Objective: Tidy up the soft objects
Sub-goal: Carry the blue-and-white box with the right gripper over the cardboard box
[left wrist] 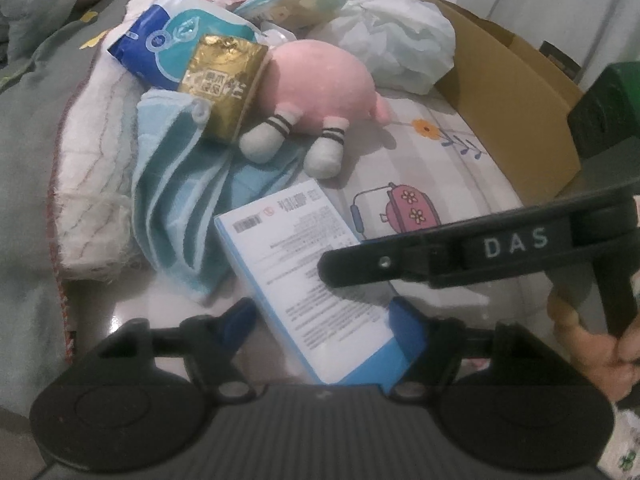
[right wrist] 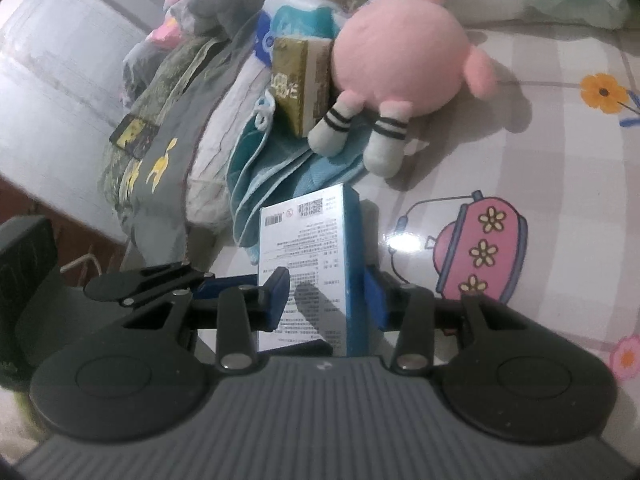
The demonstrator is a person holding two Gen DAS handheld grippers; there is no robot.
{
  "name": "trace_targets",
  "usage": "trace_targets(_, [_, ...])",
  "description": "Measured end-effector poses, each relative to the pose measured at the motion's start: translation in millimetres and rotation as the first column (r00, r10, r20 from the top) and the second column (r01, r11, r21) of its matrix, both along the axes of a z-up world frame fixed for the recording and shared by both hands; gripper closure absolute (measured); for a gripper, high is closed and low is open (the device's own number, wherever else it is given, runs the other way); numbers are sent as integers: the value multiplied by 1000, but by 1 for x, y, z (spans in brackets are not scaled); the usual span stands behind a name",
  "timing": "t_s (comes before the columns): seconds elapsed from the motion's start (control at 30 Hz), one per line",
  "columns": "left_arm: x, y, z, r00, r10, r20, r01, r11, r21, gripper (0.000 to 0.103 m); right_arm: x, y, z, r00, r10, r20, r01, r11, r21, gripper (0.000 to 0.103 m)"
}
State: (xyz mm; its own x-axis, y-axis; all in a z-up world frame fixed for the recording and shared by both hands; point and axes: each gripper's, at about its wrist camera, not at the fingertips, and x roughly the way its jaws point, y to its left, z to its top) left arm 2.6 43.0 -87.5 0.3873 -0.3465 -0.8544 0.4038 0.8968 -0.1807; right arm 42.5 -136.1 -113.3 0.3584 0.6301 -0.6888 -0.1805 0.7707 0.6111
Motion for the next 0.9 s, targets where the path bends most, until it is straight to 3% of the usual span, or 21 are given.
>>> trace_targets(0.27, [-12, -8, 15, 996, 2, 88, -8, 998, 68, 32, -8, 3, 12, 1000, -5, 2, 5, 1000, -2, 67])
trace_targets(0.9, [-16, -27, 75, 968, -13, 251, 0, 999, 52, 33, -13, -26, 78, 985, -95, 147, 89, 995, 49, 67])
